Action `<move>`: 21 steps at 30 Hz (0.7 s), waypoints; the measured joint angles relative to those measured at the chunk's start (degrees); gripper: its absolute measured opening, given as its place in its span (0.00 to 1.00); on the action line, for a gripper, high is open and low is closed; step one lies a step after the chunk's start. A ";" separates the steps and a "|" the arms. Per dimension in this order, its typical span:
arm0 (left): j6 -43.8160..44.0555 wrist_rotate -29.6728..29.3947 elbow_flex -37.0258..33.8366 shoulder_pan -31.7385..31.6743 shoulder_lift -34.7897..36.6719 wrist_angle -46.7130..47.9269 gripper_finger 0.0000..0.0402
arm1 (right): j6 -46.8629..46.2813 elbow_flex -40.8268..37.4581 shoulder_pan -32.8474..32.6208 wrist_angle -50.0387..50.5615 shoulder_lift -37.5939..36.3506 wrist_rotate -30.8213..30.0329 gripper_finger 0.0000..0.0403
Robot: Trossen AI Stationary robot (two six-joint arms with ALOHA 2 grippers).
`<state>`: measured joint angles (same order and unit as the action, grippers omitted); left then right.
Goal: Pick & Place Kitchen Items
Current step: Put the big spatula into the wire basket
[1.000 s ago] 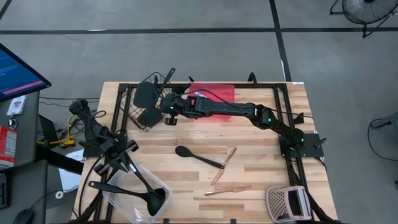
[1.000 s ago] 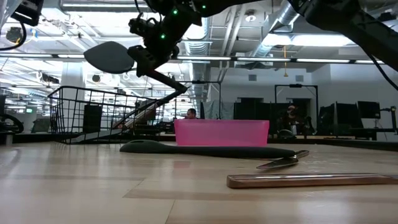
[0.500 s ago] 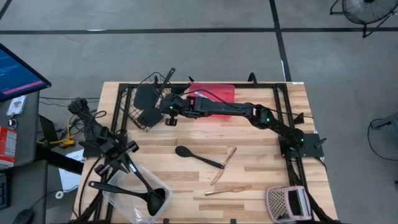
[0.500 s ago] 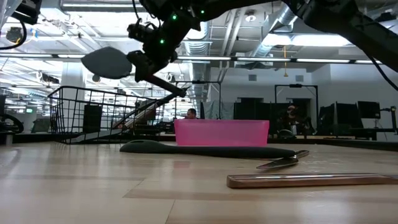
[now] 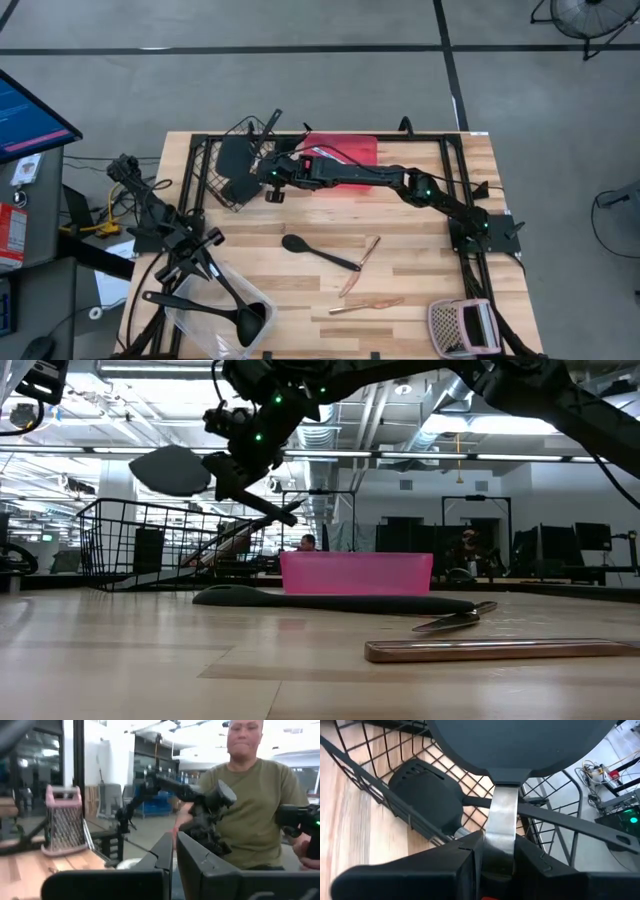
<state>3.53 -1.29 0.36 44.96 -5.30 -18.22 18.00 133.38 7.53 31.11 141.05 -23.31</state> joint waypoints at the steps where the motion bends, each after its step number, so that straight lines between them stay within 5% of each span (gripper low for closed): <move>1: -0.10 -0.58 0.00 -0.01 0.01 -2.17 0.02 | -0.02 0.00 0.00 0.17 0.00 -0.04 0.18; 9: -0.31 2.28 0.06 -0.04 5.19 -12.23 0.02 | -0.02 -0.02 -0.08 1.89 0.00 0.13 0.18; 18: 1.83 33.29 -0.02 0.01 5.26 -9.88 0.02 | -0.02 -0.02 -0.46 1.77 0.00 -0.15 0.19; 21: 3.97 36.67 -0.02 0.01 5.27 -10.21 0.02 | -0.02 -0.02 -0.65 1.77 0.00 -0.27 0.19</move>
<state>7.51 35.39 0.34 44.97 -0.03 -28.42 17.98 133.36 6.88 32.88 141.05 -23.58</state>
